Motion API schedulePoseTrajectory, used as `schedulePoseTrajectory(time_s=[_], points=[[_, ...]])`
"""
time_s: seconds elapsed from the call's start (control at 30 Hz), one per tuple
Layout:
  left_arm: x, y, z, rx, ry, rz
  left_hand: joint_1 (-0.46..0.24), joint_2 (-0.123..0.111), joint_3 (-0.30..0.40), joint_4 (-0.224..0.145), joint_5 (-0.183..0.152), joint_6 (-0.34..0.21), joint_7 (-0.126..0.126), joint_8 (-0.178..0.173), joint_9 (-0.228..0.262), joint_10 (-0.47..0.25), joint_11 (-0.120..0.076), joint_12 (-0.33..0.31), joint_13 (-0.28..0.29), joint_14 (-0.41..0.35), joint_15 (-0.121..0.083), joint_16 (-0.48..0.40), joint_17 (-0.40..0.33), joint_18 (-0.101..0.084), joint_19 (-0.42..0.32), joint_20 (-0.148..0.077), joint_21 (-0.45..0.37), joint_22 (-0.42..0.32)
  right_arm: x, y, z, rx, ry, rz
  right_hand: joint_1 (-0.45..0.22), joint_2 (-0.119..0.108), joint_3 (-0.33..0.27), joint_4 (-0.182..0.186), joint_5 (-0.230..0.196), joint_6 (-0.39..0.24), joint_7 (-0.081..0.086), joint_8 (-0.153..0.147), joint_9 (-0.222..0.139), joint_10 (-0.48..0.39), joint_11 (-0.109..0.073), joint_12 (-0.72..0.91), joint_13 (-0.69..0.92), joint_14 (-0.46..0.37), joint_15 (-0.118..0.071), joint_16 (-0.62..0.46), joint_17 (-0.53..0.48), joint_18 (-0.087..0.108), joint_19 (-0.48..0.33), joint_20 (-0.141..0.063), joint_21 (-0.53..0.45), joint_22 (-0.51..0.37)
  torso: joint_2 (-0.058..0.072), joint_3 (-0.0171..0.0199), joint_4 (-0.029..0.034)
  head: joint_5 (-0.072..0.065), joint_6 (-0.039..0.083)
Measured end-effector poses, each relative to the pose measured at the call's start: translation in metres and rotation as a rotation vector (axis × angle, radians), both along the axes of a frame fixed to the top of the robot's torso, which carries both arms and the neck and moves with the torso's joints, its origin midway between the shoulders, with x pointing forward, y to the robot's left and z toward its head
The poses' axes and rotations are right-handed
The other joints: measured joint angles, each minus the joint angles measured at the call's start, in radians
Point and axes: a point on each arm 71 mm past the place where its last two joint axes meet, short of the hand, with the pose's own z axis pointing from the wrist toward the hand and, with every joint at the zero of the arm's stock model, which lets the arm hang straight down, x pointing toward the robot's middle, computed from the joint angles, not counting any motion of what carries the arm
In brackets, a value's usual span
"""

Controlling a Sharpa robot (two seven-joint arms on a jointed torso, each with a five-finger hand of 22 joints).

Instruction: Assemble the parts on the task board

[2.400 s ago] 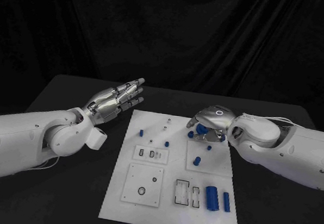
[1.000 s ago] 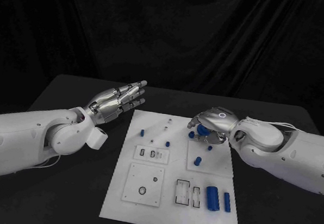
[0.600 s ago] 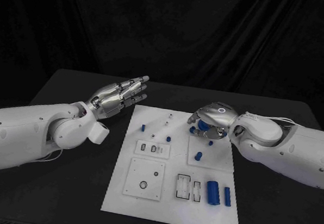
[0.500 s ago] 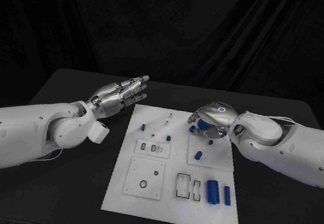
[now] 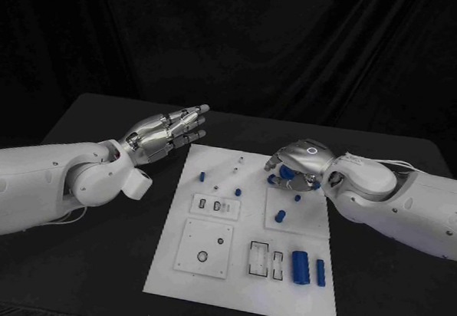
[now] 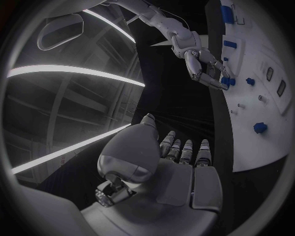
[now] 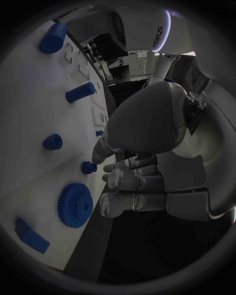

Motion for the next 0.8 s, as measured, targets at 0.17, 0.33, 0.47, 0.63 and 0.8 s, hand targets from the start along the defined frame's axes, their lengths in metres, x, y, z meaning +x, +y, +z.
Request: schedulePoseTrajectory(time_s=[0.17,0.33,0.47,0.63,0.8], points=[[-0.0001,0.0007,-0.0002,0.001,0.002,0.0,0.0,0.0,0.003,-0.003,0.004,0.004,-0.004,0.0,0.001,0.003,0.003,0.0,0.0,0.0,0.0,0.0,0.0,0.0,0.0,0.0,0.0,0.0,0.0007,0.0008,-0.0018,-0.002,0.002,-0.001,0.0,0.0,0.011,0.0,-0.018,0.007,0.007,0.0,0.0,0.023,0.005,0.0,-0.023,0.004,0.004,0.016,0.021,-0.017,0.007,0.0,0.017,0.026,0.0,0.0,-0.0007,0.004,-0.003],[-0.0001,0.0012,-0.0004,0.003,0.004,0.0,0.007,-0.001,0.003,-0.003,0.008,0.008,0.001,0.004,0.002,0.003,0.003,0.004,0.0,0.0,0.007,0.0,0.0,0.0,0.002,0.002,0.0,0.0,0.0012,0.0008,-0.0025,-0.003,0.003,-0.002,0.0,0.0,0.012,0.001,-0.018,0.014,0.007,0.0,0.0,0.027,0.009,0.0,-0.032,0.008,0.001,0.019,0.028,-0.016,0.013,0.003,0.032,0.042,0.0,0.0,-0.0001,0.005,-0.004],[-0.0001,0.0013,-0.0007,0.005,0.007,0.0,0.008,0.0,0.008,-0.003,0.011,0.017,0.003,0.008,0.002,0.002,0.009,0.005,0.001,-0.003,0.012,0.0,0.0,0.0,0.0,0.007,0.0,0.0,0.0012,0.0014,-0.0038,-0.004,0.005,-0.001,0.0,0.0,0.019,0.002,-0.03,0.015,0.008,0.0,-0.002,0.034,0.009,0.0,-0.047,0.008,0.001,0.019,0.027,-0.016,0.016,0.002,0.035,0.053,0.0,-0.0002,0.0,0.006,-0.004],[-0.0001,0.0011,-0.0009,0.007,0.009,-0.001,0.008,0.0,0.008,-0.003,0.015,0.021,0.007,0.008,0.003,0.005,0.013,0.009,0.002,0.0,0.015,0.0,0.0,0.0,0.0,0.015,0.0,0.0,0.0012,0.0016,-0.0046,-0.005,0.008,-0.002,0.0,0.0,0.029,0.001,-0.03,0.018,0.011,0.0,-0.004,0.041,0.009,0.0,-0.064,0.012,0.005,0.028,0.034,-0.016,0.02,0.005,0.049,0.067,0.0,-0.0005,-0.0001,0.008,-0.005],[-0.0001,0.001,-0.0012,0.01,0.011,-0.001,0.016,0.0,0.011,-0.005,0.023,0.025,0.011,0.012,0.003,0.006,0.014,0.009,0.002,0.0,0.014,0.0,0.0,0.0,0.0,0.015,0.0,0.0,0.0007,0.0019,-0.0065,-0.007,0.013,-0.002,0.0,0.0,0.042,-0.001,-0.03,0.023,0.016,-0.004,-0.011,0.06,0.014,-0.007,-0.104,0.029,0.008,0.07,0.093,-0.032,0.038,0.009,0.092,0.117,0.0,-0.0005,-0.0004,0.008,-0.005]])
